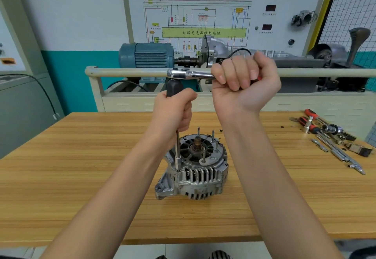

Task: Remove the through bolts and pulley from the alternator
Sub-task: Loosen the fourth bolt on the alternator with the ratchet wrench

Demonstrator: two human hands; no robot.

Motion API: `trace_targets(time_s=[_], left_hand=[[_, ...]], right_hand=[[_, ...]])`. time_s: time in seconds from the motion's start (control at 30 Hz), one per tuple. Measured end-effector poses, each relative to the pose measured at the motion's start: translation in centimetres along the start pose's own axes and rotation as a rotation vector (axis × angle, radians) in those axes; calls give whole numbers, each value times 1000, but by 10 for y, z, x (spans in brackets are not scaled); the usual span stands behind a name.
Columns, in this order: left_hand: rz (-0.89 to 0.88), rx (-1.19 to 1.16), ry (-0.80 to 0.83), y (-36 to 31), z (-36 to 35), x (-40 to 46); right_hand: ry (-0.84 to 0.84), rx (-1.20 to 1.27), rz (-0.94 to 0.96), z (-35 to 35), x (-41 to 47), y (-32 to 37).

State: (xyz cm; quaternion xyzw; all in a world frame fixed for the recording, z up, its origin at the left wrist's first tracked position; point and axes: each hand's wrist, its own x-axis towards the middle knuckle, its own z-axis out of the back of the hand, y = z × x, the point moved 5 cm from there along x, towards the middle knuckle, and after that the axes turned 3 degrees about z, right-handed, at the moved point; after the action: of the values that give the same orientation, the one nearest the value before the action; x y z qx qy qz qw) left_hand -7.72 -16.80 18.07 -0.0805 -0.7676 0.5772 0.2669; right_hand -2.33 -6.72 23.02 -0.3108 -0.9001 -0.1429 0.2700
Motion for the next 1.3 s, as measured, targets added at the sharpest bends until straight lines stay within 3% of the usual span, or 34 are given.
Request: trace_targets(time_s=[0.1, 0.2, 0.33, 0.5, 0.6, 0.77, 1.07, 1.17, 1.3], left_hand=[[-27, 39, -124, 0, 1, -1], [-26, 60, -99, 1, -1, 0], [11, 54, 134, -1, 0, 1], [132, -23, 526, -8, 4, 0], [158, -176, 618, -5, -5, -1], [127, -140, 439, 1, -4, 2], [-17, -3, -114, 1, 6, 1], [-31, 14, -112, 2, 4, 1], [4, 9, 155, -2, 4, 1]], right_hand=[[136, -135, 119, -13, -15, 2], [234, -216, 203, -20, -23, 3], [173, -189, 80, -14, -7, 3], [54, 62, -225, 3, 19, -12], [-35, 238, -342, 15, 27, -25], [-50, 229, -263, 14, 24, -17], [195, -186, 141, -22, -14, -7], [262, -198, 182, -25, -20, -5], [144, -132, 24, -13, -3, 0]])
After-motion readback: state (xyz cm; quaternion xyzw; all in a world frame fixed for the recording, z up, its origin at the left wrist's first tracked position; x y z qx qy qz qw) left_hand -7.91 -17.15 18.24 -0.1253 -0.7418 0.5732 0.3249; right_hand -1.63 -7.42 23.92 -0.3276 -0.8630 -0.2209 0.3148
